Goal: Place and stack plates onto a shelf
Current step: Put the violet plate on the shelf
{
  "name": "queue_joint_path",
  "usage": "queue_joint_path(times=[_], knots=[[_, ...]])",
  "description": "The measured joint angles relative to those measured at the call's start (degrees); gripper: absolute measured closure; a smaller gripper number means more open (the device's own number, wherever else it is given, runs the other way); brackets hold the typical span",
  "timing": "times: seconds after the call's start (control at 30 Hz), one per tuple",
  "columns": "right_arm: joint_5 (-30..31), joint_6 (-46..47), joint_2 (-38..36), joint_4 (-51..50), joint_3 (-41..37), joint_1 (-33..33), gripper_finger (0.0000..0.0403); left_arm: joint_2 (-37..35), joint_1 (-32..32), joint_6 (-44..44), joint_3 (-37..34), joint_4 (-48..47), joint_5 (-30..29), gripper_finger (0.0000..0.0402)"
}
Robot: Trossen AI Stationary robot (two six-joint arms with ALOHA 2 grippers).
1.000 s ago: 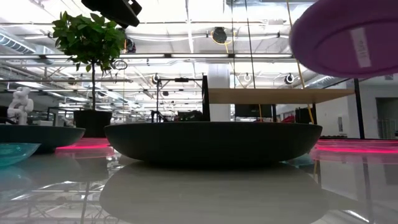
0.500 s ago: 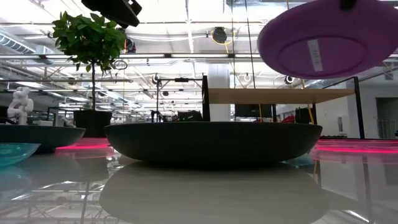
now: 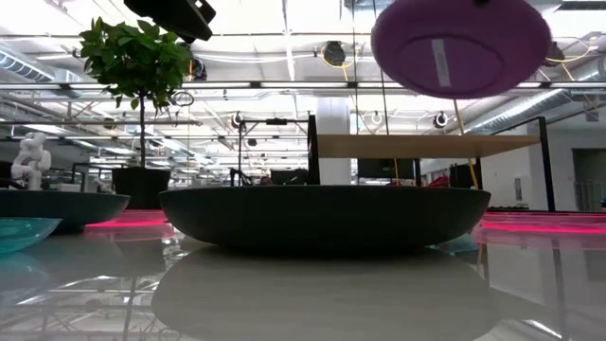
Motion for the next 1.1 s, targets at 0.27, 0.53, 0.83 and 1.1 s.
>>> queue_joint_path(times=[0.27, 0.53, 0.83, 1.1], knots=[[2.9, -6.2, -4.5, 0.0, 0.0, -5.8, 0.0403, 0.0, 0.0, -1.0, 0.0, 0.0, 0.0, 0.0398], [2.9, -14.6, -6.9, 0.0, 0.0, -14.1, 0.0403, 0.0, 0.0, -1.0, 0.0, 0.0, 0.0, 0.0398], [3.3, -23.6, -7.0, 0.0, 0.0, -21.8, 0.0403, 0.0, 0.0, -1.1, 0.0, 0.0, 0.0, 0.0398], [5.2, -33.2, -7.0, 0.0, 0.0, -24.3, 0.0403, 0.0, 0.0, -1.2, 0.0, 0.0, -3.3, 0.0398]])
